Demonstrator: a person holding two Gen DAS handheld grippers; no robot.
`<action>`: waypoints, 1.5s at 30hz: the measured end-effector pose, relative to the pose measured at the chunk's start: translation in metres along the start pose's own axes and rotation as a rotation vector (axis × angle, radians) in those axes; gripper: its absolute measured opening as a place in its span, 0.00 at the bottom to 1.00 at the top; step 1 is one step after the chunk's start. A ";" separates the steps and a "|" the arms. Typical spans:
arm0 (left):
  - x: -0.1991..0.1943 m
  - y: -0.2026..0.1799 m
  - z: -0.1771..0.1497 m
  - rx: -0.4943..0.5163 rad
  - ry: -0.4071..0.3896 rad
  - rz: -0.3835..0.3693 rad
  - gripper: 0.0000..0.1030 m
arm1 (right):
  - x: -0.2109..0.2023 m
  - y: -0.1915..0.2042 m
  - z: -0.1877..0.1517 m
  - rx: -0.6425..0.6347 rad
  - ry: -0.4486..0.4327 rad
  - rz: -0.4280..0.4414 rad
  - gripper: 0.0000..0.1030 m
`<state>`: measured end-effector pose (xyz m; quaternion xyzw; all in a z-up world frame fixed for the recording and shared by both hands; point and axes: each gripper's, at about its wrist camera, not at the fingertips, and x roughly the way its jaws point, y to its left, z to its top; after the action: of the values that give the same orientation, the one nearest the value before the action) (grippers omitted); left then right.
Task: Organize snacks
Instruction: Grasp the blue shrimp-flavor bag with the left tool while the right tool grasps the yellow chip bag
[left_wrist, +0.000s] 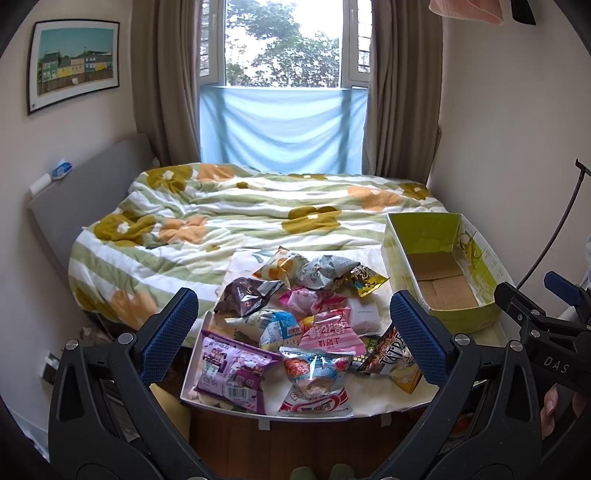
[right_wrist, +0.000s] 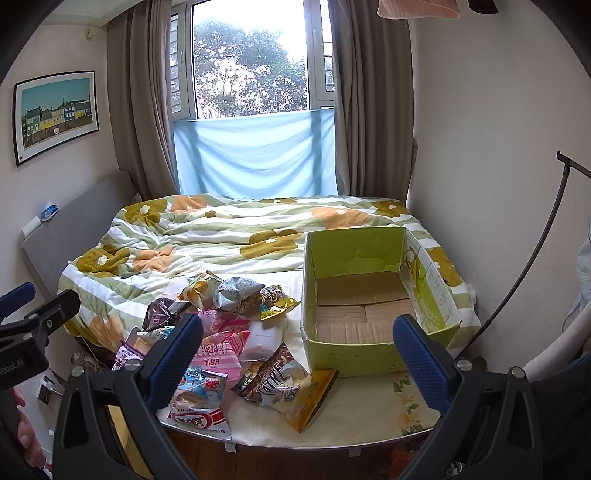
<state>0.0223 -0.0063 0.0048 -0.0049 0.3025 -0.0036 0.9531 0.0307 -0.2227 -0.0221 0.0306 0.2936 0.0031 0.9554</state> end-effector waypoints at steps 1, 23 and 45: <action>0.000 0.001 0.001 -0.002 0.009 -0.006 0.99 | 0.000 0.000 0.001 0.001 0.001 0.000 1.00; 0.114 -0.019 -0.098 -0.118 0.330 -0.012 0.99 | 0.102 -0.048 -0.071 0.044 0.289 0.185 1.00; 0.229 -0.044 -0.165 -0.104 0.477 0.185 0.76 | 0.235 -0.057 -0.135 0.085 0.515 0.460 1.00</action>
<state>0.1136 -0.0538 -0.2617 -0.0253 0.5177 0.0981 0.8495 0.1482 -0.2667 -0.2687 0.1340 0.5103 0.2139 0.8221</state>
